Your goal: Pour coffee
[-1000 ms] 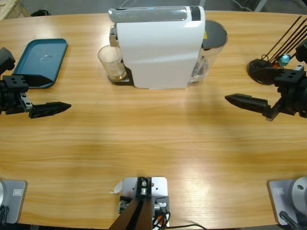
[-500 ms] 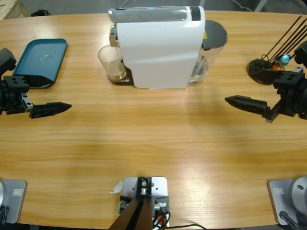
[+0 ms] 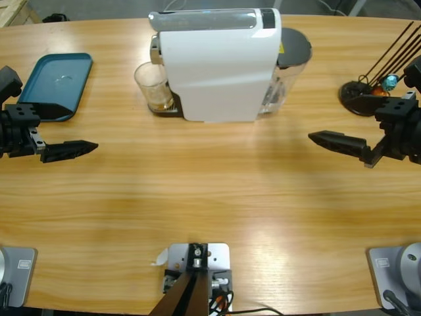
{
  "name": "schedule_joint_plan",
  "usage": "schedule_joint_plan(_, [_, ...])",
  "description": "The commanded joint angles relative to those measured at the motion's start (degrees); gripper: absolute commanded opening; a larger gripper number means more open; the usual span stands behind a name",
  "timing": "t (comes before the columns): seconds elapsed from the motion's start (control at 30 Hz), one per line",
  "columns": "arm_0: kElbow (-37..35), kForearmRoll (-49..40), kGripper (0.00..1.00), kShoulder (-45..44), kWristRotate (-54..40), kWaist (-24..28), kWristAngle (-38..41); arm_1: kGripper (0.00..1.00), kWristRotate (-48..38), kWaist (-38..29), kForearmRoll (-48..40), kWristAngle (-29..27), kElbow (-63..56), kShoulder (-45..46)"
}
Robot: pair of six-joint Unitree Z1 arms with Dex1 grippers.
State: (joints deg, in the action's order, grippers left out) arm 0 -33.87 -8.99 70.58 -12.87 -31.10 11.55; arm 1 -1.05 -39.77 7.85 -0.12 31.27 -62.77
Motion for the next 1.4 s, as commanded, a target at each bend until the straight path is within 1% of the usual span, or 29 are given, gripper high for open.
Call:
schedule_joint_plan(0.03, [1.68,0.73,0.991,1.89,0.30,-0.53,-0.56,1.000,-0.53,-0.71,-0.64,0.66,-1.74,-0.73])
schedule_joint_plan(1.17, [1.70,2.54,0.991,3.00,0.21,-0.55,-0.46,1.000,-0.53,-0.73,-0.73,0.56,-1.91,-0.20])
schedule_joint_plan(1.23, [1.15,3.17,0.996,3.95,-0.19,-0.55,0.58,1.000,-0.53,-0.71,-0.45,0.56,-1.91,0.51])
schedule_joint_plan(1.3, [-0.23,3.91,0.995,6.37,-1.76,-0.39,3.50,1.000,-0.53,-0.71,-0.15,0.51,-1.91,1.42])
schedule_joint_plan(1.4, [-1.27,7.81,0.991,9.49,-2.23,0.91,6.07,1.000,-0.53,-0.71,-0.11,0.54,-2.00,2.03])
